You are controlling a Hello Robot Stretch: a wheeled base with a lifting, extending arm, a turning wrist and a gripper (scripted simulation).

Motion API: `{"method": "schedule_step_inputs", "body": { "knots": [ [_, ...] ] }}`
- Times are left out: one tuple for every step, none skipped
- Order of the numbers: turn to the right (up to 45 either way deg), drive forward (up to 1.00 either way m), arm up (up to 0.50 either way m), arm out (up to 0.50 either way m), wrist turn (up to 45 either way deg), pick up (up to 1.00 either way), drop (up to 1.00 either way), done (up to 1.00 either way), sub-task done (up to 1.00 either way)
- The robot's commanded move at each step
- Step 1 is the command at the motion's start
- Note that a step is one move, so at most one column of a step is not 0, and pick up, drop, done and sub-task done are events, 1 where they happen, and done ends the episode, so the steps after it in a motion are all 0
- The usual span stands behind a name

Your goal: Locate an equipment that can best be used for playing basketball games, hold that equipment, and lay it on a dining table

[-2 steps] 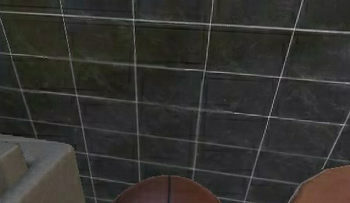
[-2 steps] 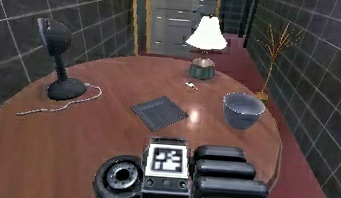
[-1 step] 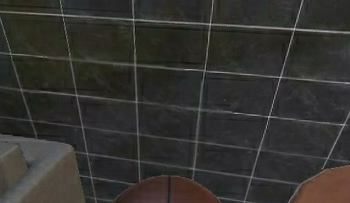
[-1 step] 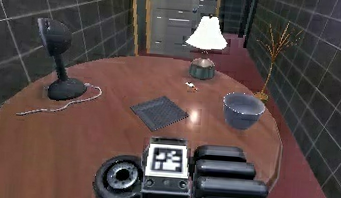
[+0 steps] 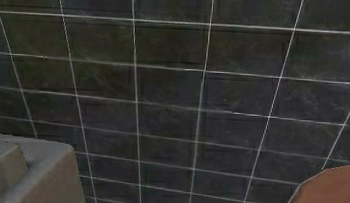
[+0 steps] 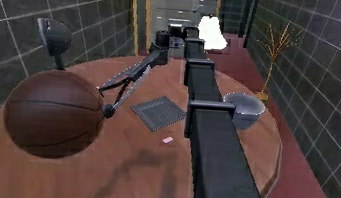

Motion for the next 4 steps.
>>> {"method": "schedule_step_inputs", "body": {
  "knots": [
    [0.0,0.00,0.00,0.00,45.0,0.00,0.00,0.00,0.00],
    [0.0,0.00,0.00,0.00,45.0,0.00,0.00,0.00,0.00],
    [0.0,0.00,0.00,0.00,24.0,0.00,0.00,0.00,0.00],
    [0.0,0.00,-0.26,0.00,0.0,0.00,0.00,0.00,0.00]
  ]
}}
